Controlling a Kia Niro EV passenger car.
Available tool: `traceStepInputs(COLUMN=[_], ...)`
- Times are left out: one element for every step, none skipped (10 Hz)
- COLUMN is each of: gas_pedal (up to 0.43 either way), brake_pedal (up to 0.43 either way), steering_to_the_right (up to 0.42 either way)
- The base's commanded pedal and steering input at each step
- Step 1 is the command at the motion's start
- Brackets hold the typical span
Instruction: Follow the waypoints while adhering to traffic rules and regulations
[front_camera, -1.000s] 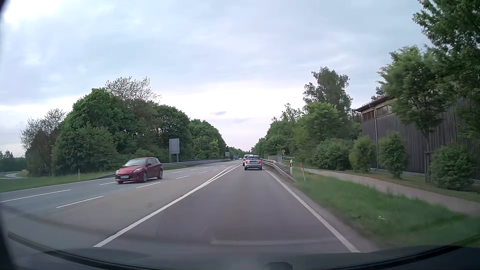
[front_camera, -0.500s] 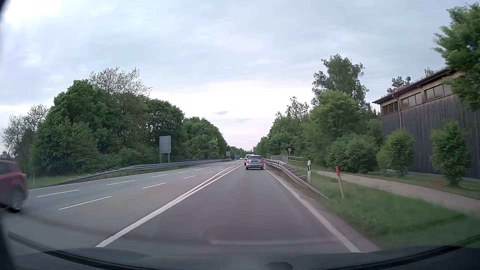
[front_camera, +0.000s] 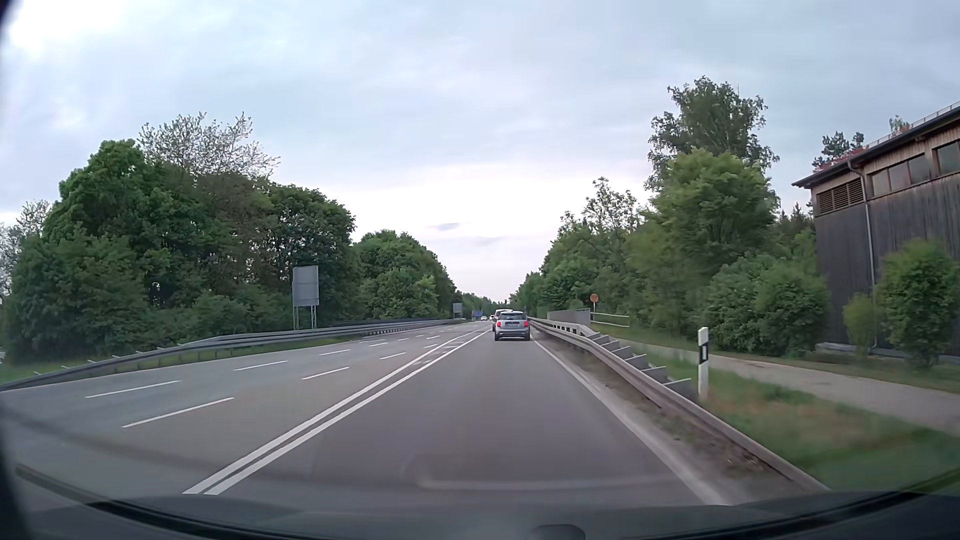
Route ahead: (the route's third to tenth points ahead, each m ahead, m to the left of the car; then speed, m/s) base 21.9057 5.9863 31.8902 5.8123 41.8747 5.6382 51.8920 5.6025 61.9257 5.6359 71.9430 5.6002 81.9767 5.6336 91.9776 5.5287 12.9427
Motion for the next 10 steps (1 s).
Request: traceStepInputs(gas_pedal=[0.177,0.177,0.177,0.177,0.177,0.189,0.209,0.209,0.209,0.209], brake_pedal=[0.0,0.0,0.0,0.0,0.0,0.0,0.0,0.0,0.0,0.0], steering_to_the_right=[-0.003,-0.002,-0.002,-0.002,-0.002,-0.002,-0.002,-0.002,-0.002,-0.002])
